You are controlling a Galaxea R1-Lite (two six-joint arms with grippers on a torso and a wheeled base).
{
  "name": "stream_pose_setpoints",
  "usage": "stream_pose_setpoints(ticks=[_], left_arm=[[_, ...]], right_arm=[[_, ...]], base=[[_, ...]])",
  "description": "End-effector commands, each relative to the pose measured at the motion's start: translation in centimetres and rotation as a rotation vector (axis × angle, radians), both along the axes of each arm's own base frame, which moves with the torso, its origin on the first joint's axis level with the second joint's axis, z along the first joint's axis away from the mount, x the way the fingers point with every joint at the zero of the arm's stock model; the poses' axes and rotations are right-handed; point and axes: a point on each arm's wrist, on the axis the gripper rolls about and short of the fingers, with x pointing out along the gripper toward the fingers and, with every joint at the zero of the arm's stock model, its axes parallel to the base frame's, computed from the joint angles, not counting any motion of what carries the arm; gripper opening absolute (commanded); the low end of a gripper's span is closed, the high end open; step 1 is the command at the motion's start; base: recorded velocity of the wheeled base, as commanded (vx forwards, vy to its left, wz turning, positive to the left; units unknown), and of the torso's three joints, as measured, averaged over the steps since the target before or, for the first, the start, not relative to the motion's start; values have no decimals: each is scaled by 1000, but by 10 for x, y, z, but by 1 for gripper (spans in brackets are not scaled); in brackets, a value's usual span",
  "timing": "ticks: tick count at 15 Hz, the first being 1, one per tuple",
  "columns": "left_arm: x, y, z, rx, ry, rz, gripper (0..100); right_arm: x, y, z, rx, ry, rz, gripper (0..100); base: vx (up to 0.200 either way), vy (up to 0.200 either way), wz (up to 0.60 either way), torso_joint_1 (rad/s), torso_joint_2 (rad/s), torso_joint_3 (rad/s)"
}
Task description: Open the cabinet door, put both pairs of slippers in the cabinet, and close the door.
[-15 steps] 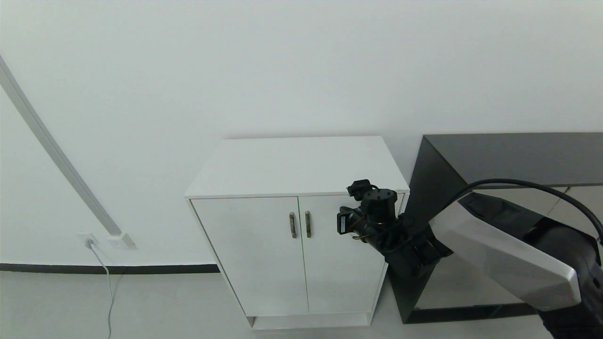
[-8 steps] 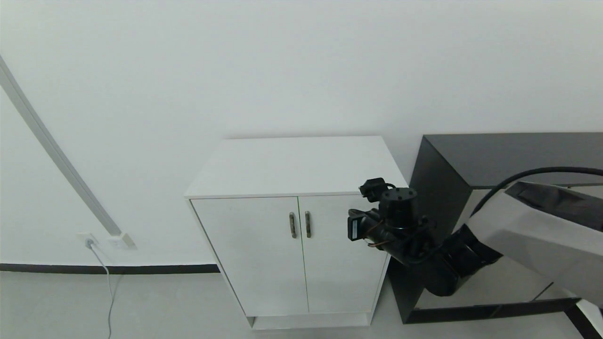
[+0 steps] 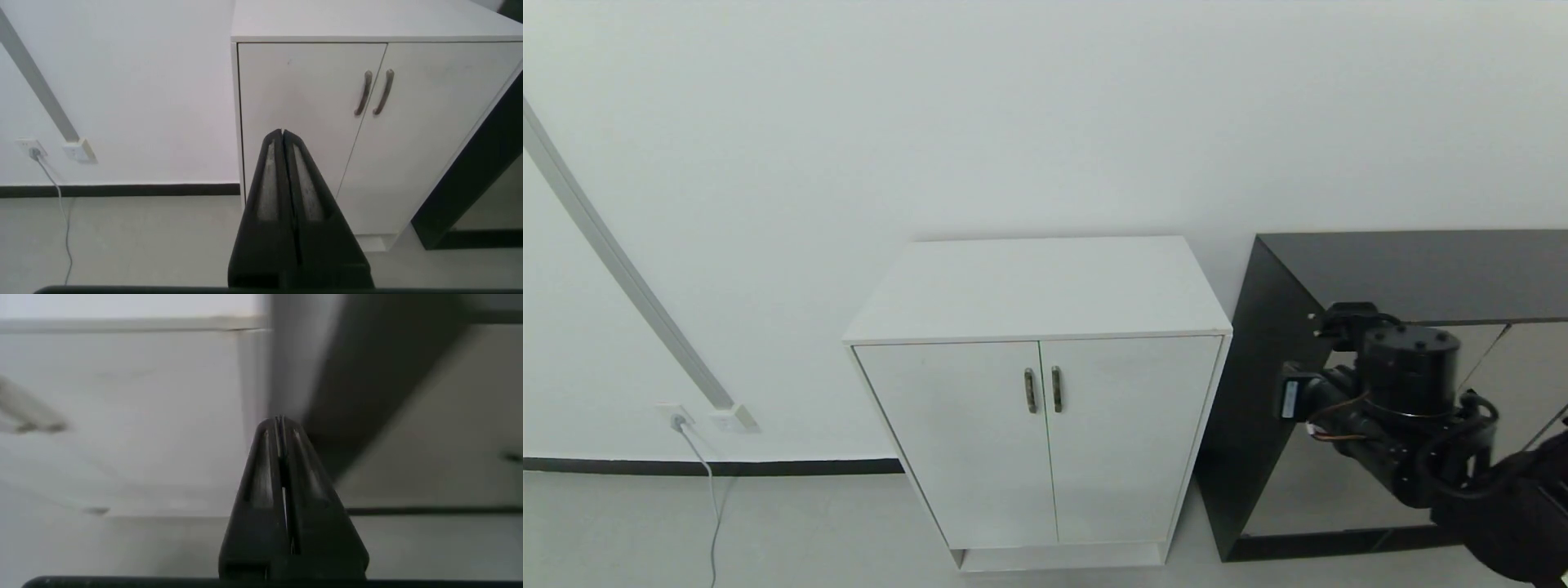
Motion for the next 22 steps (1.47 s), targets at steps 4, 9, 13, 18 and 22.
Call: stream_pose_setpoints(ticks=[4, 9, 13, 18, 22], left_arm=[[0, 0, 0, -1, 1, 0, 0], [0, 0, 0, -1, 1, 2, 0], [0, 0, 0, -1, 1, 2, 0], [0, 0, 0, -1, 1, 2, 0], [0, 0, 0, -1, 1, 2, 0]], right_arm=[[-84, -82, 19, -26, -48, -211, 0], [-141, -101, 7, -68, -48, -188, 0], [-169, -106, 8, -62, -58, -157, 0], [-205, -111, 5, -59, -24, -95, 0], [-237, -116, -7, -54, -13, -62, 0]], base=[[0, 0, 0, 0, 0, 0], [0, 0, 0, 0, 0, 0], [0, 0, 0, 0, 0, 0], [0, 0, 0, 0, 0, 0], [0, 0, 0, 0, 0, 0]])
